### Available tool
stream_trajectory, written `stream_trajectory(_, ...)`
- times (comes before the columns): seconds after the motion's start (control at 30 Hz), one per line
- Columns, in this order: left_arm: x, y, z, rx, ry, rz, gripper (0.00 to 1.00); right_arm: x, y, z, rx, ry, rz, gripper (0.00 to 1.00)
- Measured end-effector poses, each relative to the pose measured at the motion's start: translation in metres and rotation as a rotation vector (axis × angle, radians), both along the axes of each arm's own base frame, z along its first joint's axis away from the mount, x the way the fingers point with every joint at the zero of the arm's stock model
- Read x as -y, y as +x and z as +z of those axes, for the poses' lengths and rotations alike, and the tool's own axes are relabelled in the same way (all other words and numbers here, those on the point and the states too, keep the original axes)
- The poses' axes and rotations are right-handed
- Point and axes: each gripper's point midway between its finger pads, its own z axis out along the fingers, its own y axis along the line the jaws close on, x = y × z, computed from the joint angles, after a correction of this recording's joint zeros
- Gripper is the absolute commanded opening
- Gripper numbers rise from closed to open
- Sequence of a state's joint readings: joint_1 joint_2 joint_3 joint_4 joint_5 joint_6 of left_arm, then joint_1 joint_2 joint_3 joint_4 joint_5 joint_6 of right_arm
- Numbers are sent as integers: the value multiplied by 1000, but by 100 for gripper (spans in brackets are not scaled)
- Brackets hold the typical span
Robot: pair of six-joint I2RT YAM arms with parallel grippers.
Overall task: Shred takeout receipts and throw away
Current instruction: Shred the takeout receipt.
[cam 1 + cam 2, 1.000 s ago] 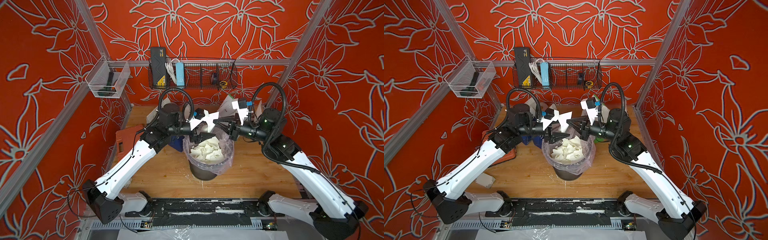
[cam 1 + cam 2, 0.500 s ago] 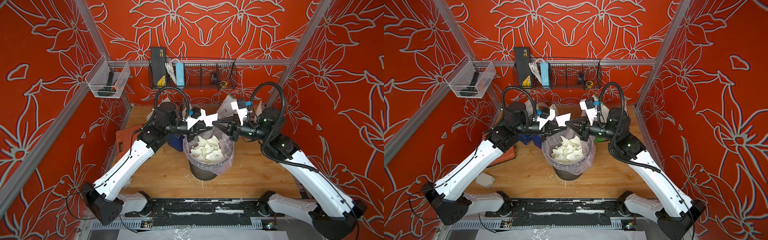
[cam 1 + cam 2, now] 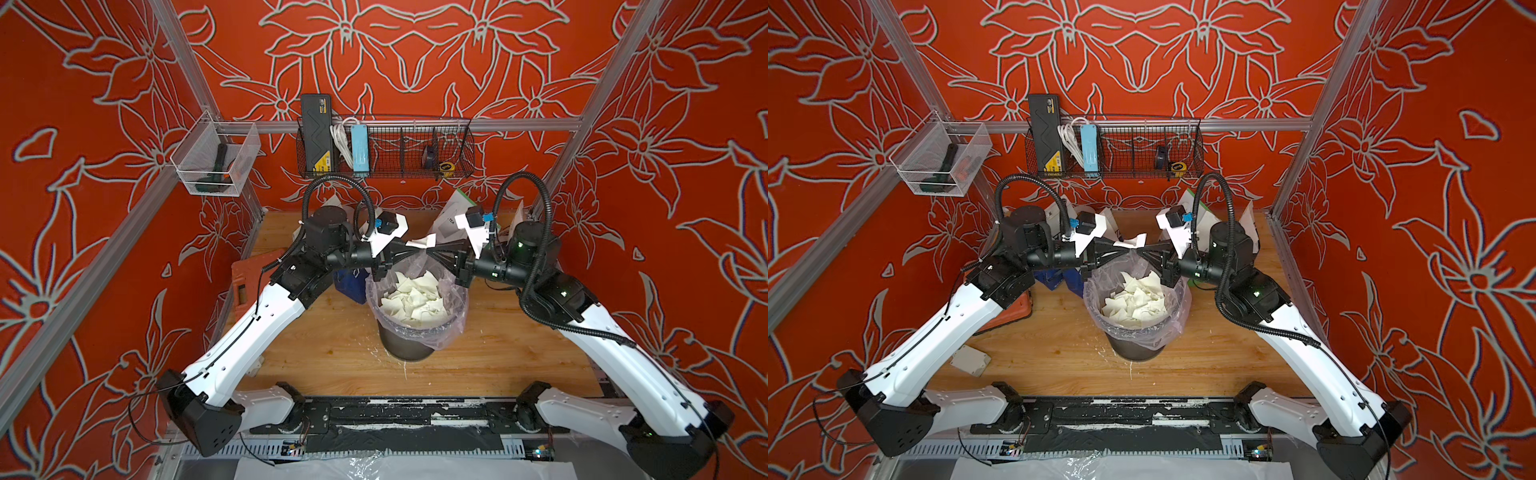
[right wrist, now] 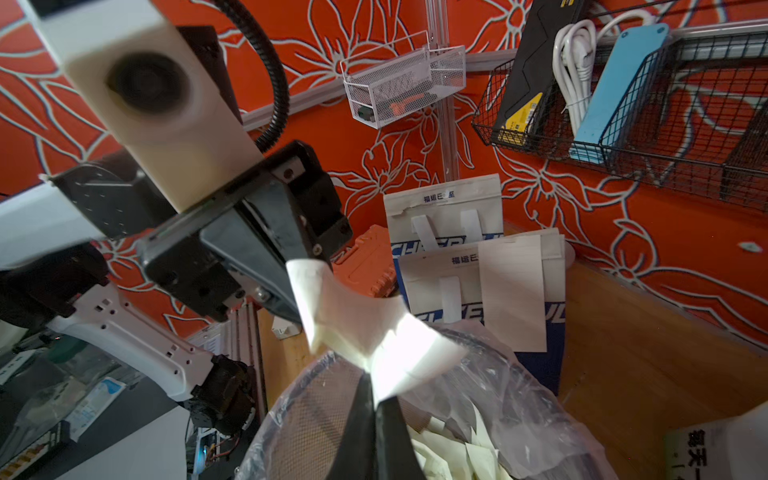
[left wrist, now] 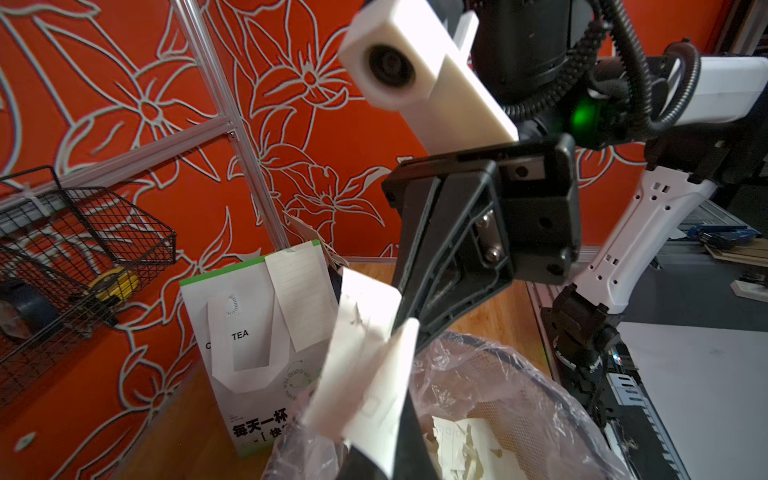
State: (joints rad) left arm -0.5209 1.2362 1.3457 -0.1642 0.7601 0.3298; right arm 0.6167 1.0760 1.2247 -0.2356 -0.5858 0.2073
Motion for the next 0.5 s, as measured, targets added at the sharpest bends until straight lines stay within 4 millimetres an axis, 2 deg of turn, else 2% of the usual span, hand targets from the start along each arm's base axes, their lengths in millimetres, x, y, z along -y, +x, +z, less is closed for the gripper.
stream_trajectory(0.17, -5, 6, 10, 36, -19, 50, 0, 8, 9, -20, 2, -91, -64, 0)
stream_trajectory(0.43, -10, 13, 2, 21, 20, 93, 0, 23, 16, -52, -23, -232, -138, 0)
stream_trajectory(0.47, -10, 12, -1, 17, 31, 90, 0, 24, 15, -53, -25, -240, -136, 10)
stream_trajectory(0.5, -10, 12, -4, 14, 42, 86, 0, 23, 14, -54, -24, -243, -128, 29)
